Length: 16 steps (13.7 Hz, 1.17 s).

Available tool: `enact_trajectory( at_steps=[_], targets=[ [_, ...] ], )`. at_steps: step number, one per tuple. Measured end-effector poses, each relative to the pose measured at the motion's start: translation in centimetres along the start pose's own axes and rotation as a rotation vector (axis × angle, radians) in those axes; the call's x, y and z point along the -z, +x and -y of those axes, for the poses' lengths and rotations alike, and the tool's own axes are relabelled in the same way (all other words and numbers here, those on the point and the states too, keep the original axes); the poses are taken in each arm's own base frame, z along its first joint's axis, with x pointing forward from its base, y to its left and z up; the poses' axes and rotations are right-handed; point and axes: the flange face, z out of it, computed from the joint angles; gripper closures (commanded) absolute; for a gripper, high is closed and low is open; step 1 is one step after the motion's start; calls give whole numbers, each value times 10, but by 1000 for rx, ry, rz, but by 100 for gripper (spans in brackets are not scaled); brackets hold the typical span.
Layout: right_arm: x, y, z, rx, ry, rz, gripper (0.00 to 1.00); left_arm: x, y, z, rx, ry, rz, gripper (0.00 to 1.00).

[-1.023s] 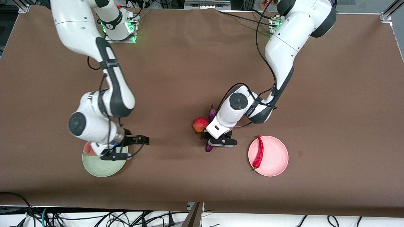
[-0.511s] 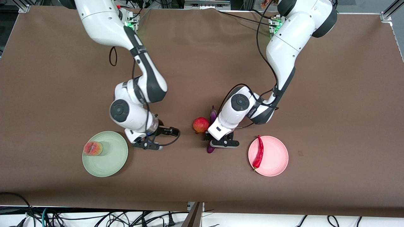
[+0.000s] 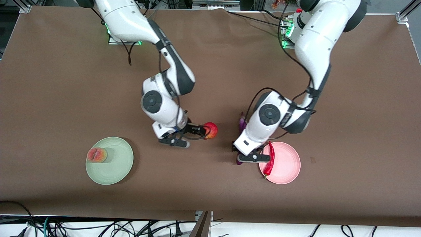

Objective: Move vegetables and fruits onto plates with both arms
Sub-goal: 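Grasp the eggplant with the left gripper while the right gripper reaches the pomegranate, then place the eggplant on the pink plate while the right gripper grasps the pomegranate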

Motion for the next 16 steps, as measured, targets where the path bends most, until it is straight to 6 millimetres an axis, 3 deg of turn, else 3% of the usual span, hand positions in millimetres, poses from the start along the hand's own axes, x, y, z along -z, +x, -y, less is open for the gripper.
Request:
enact_trajectory(
  at_steps=[3, 6, 8, 10, 12, 13, 14, 15, 16],
  targets=[
    [-24, -22, 14, 14, -5, -1, 0, 22, 29, 59, -44, 29, -24, 100],
    [-38, -30, 17, 27, -7, -7, 0, 18, 46, 118, -59, 83, -32, 100],
    [-48, -34, 18, 33, -7, -16, 0, 8, 49, 135, -58, 104, -30, 100],
    [-59, -38, 18, 40, -4, -29, 2, -3, 49, 140, -56, 106, -34, 87],
    [-70, -41, 17, 44, -3, -41, 13, -17, 46, 140, -59, 103, -31, 63],
    [-75, -41, 16, 45, -2, -49, 28, -22, 45, 140, -61, 102, -30, 38],
    [-78, -41, 16, 48, 6, -64, 53, -24, 44, 140, -62, 101, -30, 3],
    [-78, -42, 18, 55, 9, -75, 69, -23, 45, 140, -62, 101, -32, 0],
    [-78, -43, 19, 60, 11, -80, 78, -22, 46, 142, -60, 103, -37, 0]
  ],
)
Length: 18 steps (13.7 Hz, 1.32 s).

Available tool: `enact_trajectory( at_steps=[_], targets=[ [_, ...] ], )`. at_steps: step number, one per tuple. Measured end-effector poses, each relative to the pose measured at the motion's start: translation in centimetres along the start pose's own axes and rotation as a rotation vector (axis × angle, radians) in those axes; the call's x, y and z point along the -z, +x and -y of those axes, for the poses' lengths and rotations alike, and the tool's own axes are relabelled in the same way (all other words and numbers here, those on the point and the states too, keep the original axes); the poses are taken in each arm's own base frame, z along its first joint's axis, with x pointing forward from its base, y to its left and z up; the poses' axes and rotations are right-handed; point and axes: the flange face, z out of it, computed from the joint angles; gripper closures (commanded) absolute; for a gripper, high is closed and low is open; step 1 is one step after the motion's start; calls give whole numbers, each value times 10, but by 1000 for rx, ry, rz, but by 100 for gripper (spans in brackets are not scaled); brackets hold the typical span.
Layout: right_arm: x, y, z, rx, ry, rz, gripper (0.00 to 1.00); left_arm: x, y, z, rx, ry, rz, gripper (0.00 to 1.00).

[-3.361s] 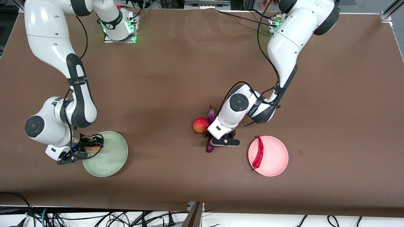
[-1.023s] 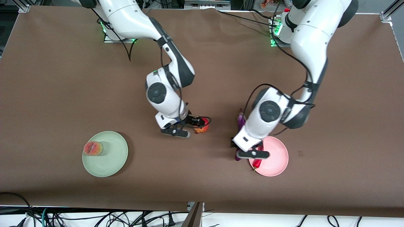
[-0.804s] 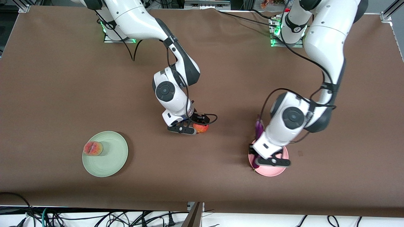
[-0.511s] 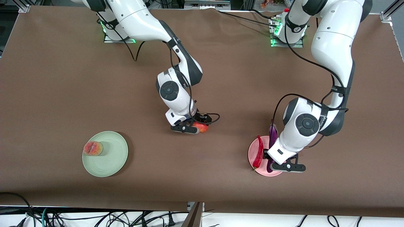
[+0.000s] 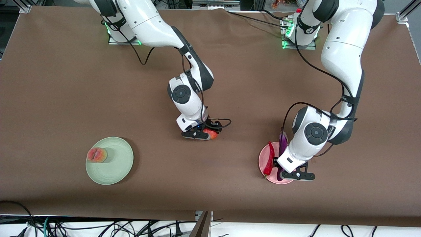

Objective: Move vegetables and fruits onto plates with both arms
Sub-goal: 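Place the eggplant on the pink plate while the right gripper grasps the pomegranate, then place the pomegranate on the green plate while the left gripper withdraws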

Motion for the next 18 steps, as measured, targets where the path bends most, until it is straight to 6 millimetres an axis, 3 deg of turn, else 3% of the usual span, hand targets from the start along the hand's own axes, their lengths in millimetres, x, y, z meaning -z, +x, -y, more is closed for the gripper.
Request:
enact_trajectory(
  at_steps=[4, 6, 8, 10, 13, 16, 18],
  targets=[
    [5, 10, -6, -2, -10, -18, 81, 10, 11, 29, 23, 7, -24, 0],
    [27, 40, -24, 0, -50, -24, 85, 26, 15, 33, 28, 11, -25, 0],
    [66, 80, -47, 18, -74, -1, 85, 57, 16, 30, 25, 24, 19, 0],
    [101, 125, -90, 70, -89, 34, 85, 105, 13, 24, 19, 44, 82, 0],
    [132, 185, -182, 200, -106, 88, 85, 183, 3, 20, 13, 74, 142, 0],
    [145, 217, -268, 328, -107, 153, 85, 251, -14, 21, -41, 98, 191, 0],
    [147, 227, -301, 386, -106, 171, 85, 295, -33, 21, -66, 74, 253, 0]
  ],
)
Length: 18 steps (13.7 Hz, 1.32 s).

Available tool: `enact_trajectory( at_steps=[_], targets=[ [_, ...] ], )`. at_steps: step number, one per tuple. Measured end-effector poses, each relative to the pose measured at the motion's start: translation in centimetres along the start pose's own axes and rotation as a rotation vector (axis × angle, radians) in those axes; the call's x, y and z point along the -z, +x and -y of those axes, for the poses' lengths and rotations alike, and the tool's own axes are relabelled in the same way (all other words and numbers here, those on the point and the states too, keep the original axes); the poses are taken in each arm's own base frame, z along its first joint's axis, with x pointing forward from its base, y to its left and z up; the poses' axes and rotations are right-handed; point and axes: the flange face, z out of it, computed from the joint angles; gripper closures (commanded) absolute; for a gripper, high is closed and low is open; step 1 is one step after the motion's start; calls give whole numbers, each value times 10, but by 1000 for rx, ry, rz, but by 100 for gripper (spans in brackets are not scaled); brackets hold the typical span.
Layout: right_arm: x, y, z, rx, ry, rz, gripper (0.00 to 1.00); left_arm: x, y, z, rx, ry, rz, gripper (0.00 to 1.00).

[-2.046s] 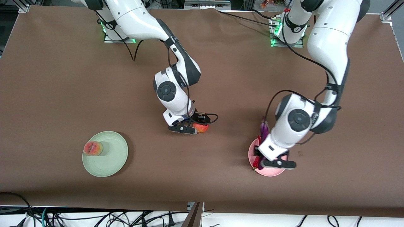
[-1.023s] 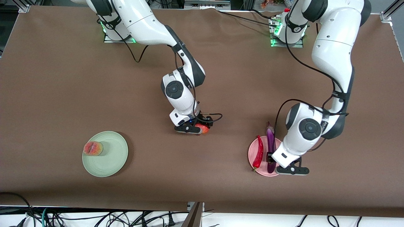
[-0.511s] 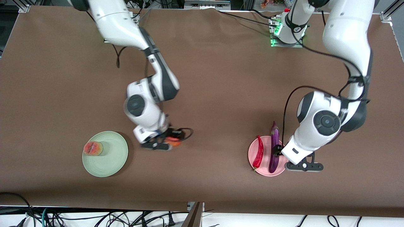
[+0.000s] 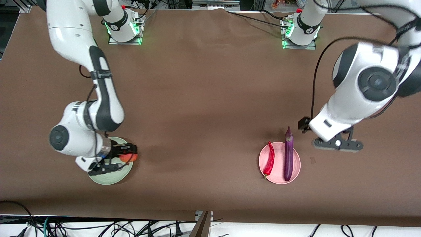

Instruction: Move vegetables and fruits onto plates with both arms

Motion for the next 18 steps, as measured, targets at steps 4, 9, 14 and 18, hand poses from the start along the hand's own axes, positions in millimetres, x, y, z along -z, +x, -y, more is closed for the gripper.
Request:
enact_trajectory(
  at_steps=[4, 9, 14, 18],
  targets=[
    [-21, -8, -40, 84, -28, 41, 84, 57, -49, 17, -77, -91, 61, 0],
    [-47, -11, -72, 113, -59, 38, 0, 56, -67, 108, -160, -105, 88, 0],
    [1, -1, -60, 134, -55, -5, 0, 45, -76, 123, -166, -73, 8, 0],
    [101, -7, -39, 158, -11, 38, 0, 50, -114, 116, -89, -57, -43, 0]
  ],
)
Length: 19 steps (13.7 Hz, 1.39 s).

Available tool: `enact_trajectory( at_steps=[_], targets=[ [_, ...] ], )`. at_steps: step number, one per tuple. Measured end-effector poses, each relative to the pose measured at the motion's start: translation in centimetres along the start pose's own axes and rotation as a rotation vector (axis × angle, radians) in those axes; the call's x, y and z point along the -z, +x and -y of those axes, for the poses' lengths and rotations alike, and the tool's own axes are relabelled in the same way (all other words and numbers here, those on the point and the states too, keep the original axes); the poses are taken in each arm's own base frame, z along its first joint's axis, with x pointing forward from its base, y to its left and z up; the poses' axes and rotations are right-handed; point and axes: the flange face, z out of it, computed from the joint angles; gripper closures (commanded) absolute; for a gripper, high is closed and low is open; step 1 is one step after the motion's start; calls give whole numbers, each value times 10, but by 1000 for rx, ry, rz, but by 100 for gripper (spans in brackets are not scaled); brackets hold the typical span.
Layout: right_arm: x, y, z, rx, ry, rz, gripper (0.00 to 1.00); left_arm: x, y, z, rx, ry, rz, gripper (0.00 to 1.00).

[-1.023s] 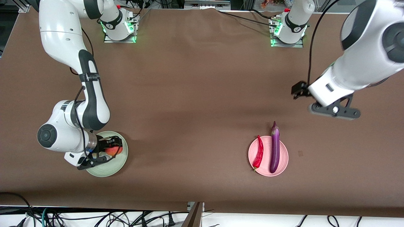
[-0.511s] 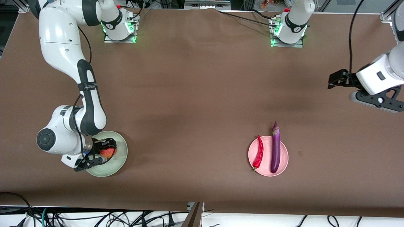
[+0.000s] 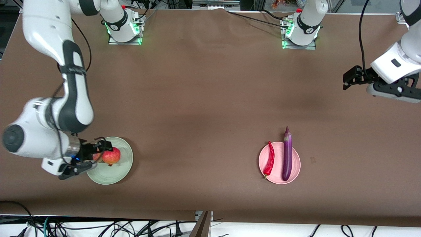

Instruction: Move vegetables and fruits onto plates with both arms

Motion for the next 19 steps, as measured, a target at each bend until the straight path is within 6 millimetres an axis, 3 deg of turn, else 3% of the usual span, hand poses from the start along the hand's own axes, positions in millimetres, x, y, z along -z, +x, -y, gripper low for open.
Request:
enact_trajectory(
  at_steps=[5, 9, 11, 15, 17, 19],
  targets=[
    [101, -34, 21, -135, -38, 74, 0, -8, -1, 4, 37, 0, -5, 0],
    [168, -81, 65, -249, -112, 107, 0, -7, 1, 0, 35, 1, -8, 0],
    [186, -115, 67, -262, -95, 110, 0, 1, 3, -8, 21, 3, -25, 0],
    [219, -168, 52, -316, -91, 85, 0, 10, 18, -12, 13, 6, -59, 0],
    [234, -186, 49, -334, -94, 64, 0, 8, 23, -11, 14, 5, -53, 0],
    [241, -192, 59, -318, -118, 61, 0, 6, 23, -10, 16, 4, -44, 0]
  ],
)
